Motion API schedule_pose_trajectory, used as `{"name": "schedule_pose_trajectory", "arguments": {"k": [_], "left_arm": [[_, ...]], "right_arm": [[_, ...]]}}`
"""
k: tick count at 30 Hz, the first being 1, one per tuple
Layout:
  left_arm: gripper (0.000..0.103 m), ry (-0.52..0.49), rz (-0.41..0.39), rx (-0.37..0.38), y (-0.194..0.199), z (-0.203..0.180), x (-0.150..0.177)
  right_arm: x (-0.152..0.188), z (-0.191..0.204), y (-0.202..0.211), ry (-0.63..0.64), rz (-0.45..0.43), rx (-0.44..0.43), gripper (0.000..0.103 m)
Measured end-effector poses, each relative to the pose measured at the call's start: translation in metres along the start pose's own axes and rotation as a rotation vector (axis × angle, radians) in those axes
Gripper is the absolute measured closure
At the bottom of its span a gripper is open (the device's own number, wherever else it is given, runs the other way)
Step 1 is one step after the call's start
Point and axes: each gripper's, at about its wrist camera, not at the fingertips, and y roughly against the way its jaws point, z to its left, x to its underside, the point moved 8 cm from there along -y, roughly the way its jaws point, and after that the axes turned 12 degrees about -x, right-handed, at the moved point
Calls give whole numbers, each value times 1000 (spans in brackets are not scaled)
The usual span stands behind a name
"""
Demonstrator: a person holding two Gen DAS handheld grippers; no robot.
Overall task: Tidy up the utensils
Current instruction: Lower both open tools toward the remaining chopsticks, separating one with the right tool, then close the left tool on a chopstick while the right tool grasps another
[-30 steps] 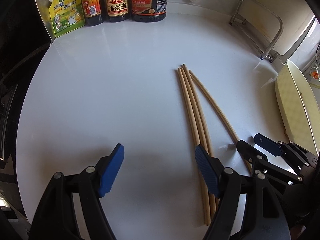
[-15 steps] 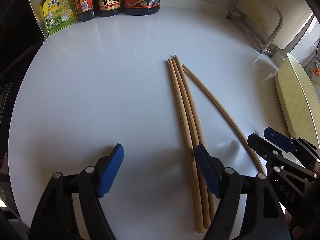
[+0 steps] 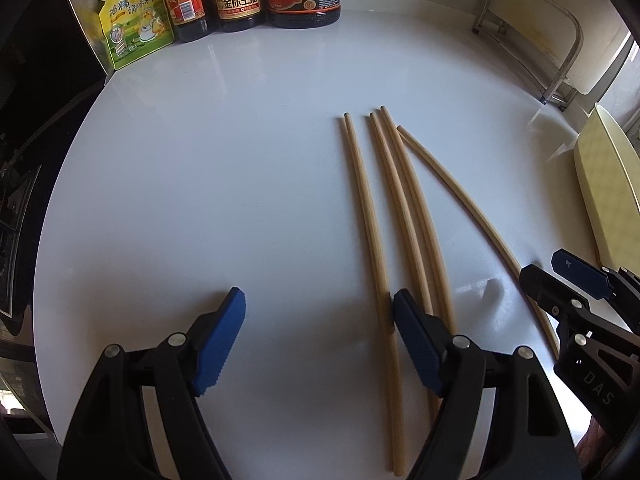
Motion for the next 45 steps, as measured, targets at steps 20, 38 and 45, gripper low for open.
{"name": "schedule_pose_trajectory", "arguments": {"k": [20,38,45], "left_arm": [[33,-8,-21,-3,-3,2,-10],[96,-95,14,86,13,-13,-8],[96,-80,0,90,25,-2,-14]], "right_arm": [[-7,4,-12,85,9,37,60],[-10,13,-9,-22,19,-72,97],[-10,14,9,-85,-19,-110,97]]}}
